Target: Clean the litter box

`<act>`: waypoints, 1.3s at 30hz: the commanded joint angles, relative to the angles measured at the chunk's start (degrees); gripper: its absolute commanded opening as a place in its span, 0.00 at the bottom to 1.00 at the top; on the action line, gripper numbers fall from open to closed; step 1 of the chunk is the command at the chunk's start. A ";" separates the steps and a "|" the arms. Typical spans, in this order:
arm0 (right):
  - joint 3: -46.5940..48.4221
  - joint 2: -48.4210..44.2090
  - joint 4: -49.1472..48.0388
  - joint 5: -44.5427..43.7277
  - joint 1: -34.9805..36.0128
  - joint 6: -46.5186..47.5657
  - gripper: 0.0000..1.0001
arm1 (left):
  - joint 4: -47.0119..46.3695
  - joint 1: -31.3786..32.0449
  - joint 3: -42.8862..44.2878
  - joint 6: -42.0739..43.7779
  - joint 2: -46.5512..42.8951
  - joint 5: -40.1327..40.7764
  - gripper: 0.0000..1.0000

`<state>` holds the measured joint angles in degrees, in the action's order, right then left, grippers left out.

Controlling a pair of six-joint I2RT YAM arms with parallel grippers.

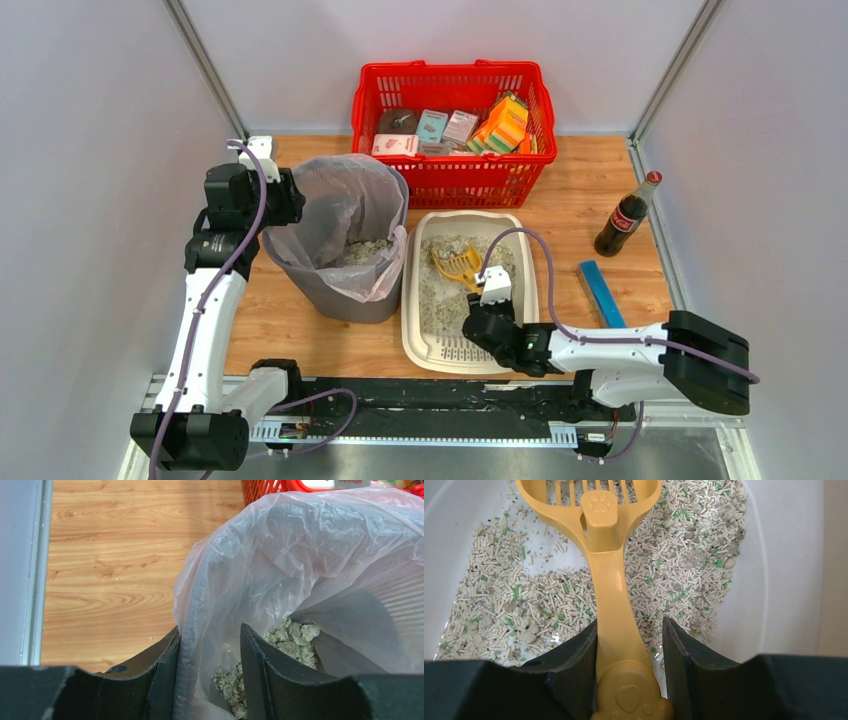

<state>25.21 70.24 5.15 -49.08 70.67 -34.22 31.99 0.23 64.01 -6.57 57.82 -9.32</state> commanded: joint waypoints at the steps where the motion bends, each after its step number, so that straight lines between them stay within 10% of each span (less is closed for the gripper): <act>1: -2.97 -4.05 -9.45 -3.83 -0.10 2.48 0.00 | 2.03 0.12 -0.90 -0.81 1.59 -3.95 0.29; 29: -3.42 -24.28 6.01 -5.32 9.99 7.24 0.00 | 2.03 0.12 -0.99 -0.55 1.86 -4.30 0.29; 39: 2.35 -18.05 23.31 -16.02 17.48 -10.54 0.00 | 2.11 0.12 -0.81 -0.73 2.03 -4.92 0.29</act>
<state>22.46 48.77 20.47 -57.36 85.01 -33.74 31.86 0.21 64.14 -6.55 58.15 -9.58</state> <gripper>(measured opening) 0.454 0.502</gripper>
